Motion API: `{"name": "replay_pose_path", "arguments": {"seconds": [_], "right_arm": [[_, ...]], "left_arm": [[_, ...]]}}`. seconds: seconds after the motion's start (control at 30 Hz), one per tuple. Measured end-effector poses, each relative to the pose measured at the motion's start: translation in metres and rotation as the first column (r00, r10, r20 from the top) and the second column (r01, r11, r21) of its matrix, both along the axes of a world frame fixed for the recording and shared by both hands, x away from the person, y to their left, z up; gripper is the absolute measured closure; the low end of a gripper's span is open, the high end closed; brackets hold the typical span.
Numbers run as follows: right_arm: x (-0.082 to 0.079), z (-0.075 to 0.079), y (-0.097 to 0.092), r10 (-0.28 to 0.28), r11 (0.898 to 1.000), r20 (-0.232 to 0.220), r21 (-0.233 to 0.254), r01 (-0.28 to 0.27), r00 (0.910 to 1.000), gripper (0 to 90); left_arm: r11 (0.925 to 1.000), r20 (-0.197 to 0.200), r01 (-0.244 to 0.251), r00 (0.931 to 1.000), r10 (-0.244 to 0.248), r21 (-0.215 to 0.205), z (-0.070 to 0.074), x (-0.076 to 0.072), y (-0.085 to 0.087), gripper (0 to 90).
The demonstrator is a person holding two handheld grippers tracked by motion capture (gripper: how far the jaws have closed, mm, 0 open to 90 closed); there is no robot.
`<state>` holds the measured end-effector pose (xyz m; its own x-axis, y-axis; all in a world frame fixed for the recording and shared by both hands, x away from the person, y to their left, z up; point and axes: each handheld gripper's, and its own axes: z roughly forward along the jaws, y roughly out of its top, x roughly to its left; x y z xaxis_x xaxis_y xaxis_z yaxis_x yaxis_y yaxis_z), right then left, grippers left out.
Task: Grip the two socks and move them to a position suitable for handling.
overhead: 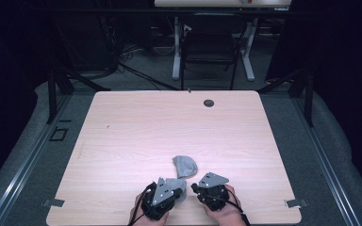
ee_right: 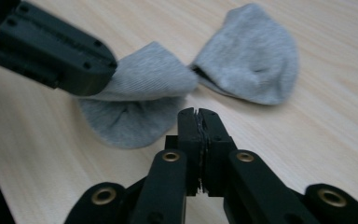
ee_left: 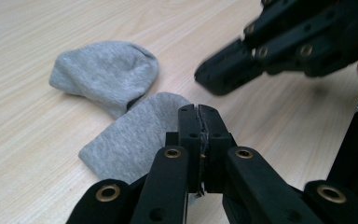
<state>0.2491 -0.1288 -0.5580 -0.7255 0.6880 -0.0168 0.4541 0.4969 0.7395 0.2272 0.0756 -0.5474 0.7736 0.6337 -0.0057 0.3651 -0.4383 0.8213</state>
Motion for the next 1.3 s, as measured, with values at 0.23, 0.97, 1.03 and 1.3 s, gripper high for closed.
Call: {"name": "replay_pose_path", "arguments": {"seconds": [0.23, 0.97, 1.03, 1.3], "right_arm": [[0.001, -0.011, 0.019, 0.06, 0.998, -0.015, -0.01, -0.061, 0.9981, 90.0], [0.002, -0.018, 0.017, 0.038, 0.998, -0.032, -0.055, -0.04, 0.9988, 90.0], [-0.001, -0.017, 0.012, 0.021, 0.997, -0.041, -0.069, -0.024, 0.9989, 90.0], [-0.001, -0.016, 0.007, 0.023, 0.997, -0.045, -0.078, -0.027, 0.9987, 90.0]], "left_arm": [[0.9999, 0.013, -0.005, 0.9999, 0.005, -0.01, 0.004, 0.0, 0.004, 89.4], [0.998, 0.033, -0.063, 0.9975, 0.063, -0.007, 0.011, 0.002, 0.024, 89.5], [0.9972, 0.04, -0.074, 0.9965, 0.074, 0.008, 0.012, 0.003, 0.029, 89.5], [0.9931, 0.015, -0.104, 0.9946, 0.103, 0.054, 0.005, 0.002, 0.045, 89.2]]}}
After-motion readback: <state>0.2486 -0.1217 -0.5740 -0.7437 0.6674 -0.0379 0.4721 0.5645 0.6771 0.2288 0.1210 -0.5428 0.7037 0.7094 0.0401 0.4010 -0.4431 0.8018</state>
